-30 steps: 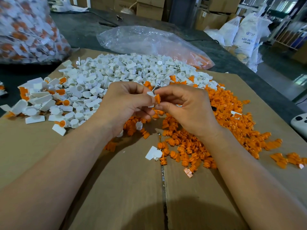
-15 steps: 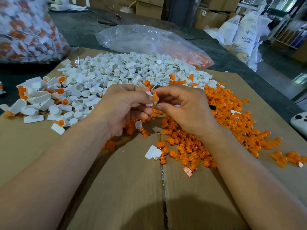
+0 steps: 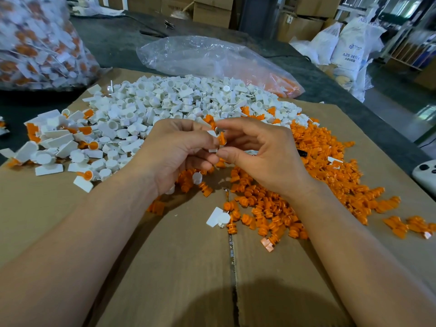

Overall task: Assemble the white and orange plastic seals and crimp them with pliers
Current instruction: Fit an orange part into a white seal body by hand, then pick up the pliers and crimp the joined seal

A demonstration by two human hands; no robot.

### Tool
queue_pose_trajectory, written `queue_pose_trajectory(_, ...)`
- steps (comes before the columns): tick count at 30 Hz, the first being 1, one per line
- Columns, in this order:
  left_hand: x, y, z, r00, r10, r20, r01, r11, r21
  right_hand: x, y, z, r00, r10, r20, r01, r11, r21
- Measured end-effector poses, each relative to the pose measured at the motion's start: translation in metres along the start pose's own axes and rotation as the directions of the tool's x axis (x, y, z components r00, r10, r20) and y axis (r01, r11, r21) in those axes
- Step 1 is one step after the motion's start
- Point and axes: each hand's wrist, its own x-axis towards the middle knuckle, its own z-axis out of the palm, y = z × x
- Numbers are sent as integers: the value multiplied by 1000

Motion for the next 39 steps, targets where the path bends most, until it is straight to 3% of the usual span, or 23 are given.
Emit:
queue_pose_trajectory(16,-1,-3,2,998,69,-8,-69,995,65,0,0,0,999,-17,-38,19,998,58)
queue_pose_trajectory(21,1,-4,3,996,73,-59,-71,997,41,3,-3,-7,990,142,-20,-141,989,53)
queue_pose_trajectory(25,3,-3,1,994,61,-89,-65,997,-33,8,9,-39,926,326,-192,-362,912,-195)
queue_pose_trajectory(28,3,-2,-1,994,60,-91,-65,996,-55,8,22,-52,867,491,-82,-473,762,-442)
queue_pose_trajectory(33,3,-2,-1,994,58,-95,-65,995,-76,8,23,-44,744,652,146,-391,602,-697)
queue_pose_trajectory(39,4,-2,0,995,56,-81,-62,996,-67,8,26,-38,757,644,110,-362,554,-750)
